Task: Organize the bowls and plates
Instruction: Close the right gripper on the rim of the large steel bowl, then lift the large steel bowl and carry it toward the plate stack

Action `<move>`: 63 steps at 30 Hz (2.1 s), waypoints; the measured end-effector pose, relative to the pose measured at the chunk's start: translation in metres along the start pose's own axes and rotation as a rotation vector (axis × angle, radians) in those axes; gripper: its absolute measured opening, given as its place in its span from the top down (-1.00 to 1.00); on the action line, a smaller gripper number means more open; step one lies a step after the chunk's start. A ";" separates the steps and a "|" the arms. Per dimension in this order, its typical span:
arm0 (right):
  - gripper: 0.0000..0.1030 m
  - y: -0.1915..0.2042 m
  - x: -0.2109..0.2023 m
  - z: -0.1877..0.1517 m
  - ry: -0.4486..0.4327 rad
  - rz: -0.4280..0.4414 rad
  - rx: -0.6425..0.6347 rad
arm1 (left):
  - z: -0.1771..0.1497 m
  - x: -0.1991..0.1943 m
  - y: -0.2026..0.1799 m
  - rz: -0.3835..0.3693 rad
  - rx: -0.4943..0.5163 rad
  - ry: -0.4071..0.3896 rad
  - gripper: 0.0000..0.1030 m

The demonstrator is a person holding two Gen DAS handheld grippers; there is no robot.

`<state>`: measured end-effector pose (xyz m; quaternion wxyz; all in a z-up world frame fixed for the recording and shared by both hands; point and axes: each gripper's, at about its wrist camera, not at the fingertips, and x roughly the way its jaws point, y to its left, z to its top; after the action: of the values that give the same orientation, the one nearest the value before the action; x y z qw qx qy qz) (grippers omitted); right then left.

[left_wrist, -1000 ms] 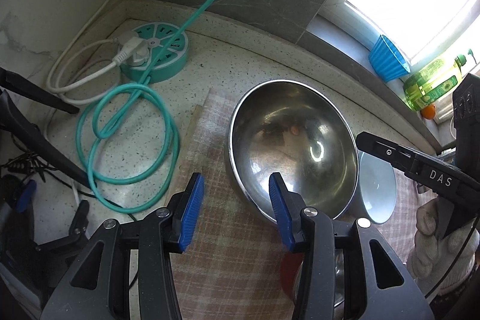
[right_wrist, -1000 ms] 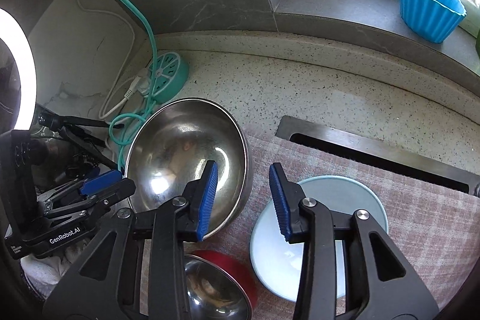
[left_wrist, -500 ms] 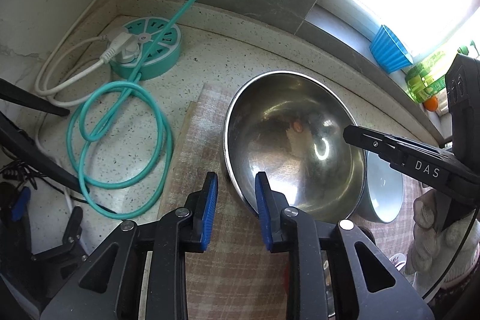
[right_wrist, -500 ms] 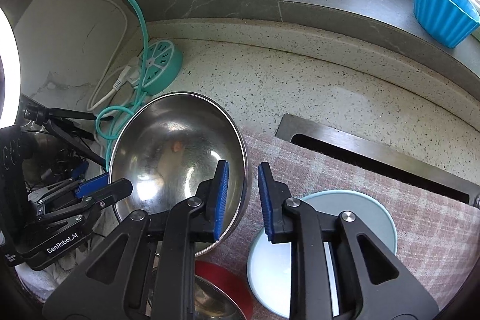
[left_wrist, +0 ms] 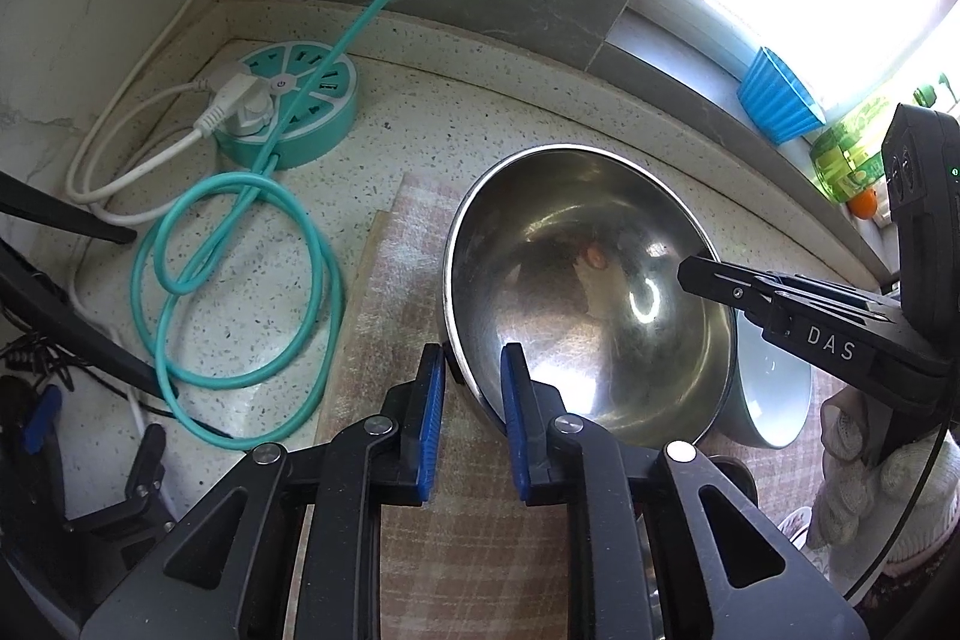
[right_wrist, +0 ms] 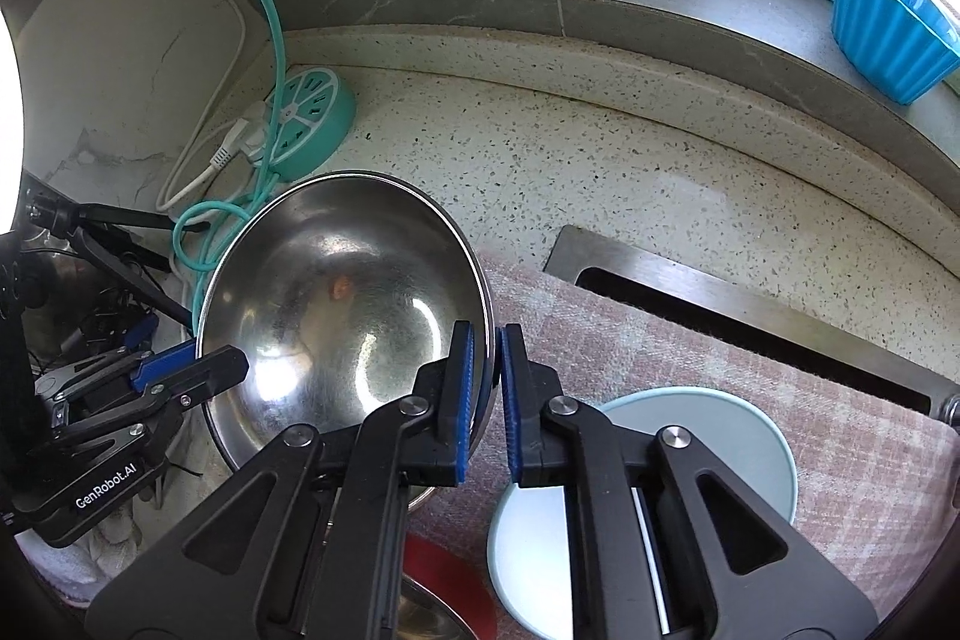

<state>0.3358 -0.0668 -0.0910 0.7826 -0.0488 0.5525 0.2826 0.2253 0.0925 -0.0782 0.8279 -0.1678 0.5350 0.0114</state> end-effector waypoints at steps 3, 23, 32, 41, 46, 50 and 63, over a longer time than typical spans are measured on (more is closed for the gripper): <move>0.83 0.000 0.000 0.000 -0.004 0.002 0.008 | 0.000 0.001 0.000 0.001 -0.001 0.000 0.67; 0.83 0.004 -0.019 -0.005 -0.031 0.015 0.002 | -0.004 -0.013 -0.001 0.013 0.007 -0.034 0.68; 0.83 0.008 -0.035 -0.009 -0.050 0.032 0.002 | -0.004 -0.028 -0.003 0.011 0.012 -0.060 0.68; 0.83 0.010 -0.060 -0.014 -0.081 0.040 -0.003 | -0.006 -0.047 -0.011 0.007 0.030 -0.088 0.68; 0.83 0.006 -0.076 -0.020 -0.099 0.039 0.005 | -0.010 -0.059 -0.023 0.001 0.053 -0.107 0.68; 0.83 0.000 -0.091 -0.025 -0.117 0.034 0.014 | -0.013 -0.066 -0.034 -0.007 0.072 -0.117 0.68; 0.82 -0.046 -0.143 -0.066 -0.152 -0.003 0.082 | -0.031 -0.070 -0.089 -0.064 0.156 -0.115 0.68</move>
<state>0.2706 -0.1864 0.0001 0.8240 0.0042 0.5025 0.2616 0.1859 0.0112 -0.0035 0.8678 -0.1191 0.4801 -0.0471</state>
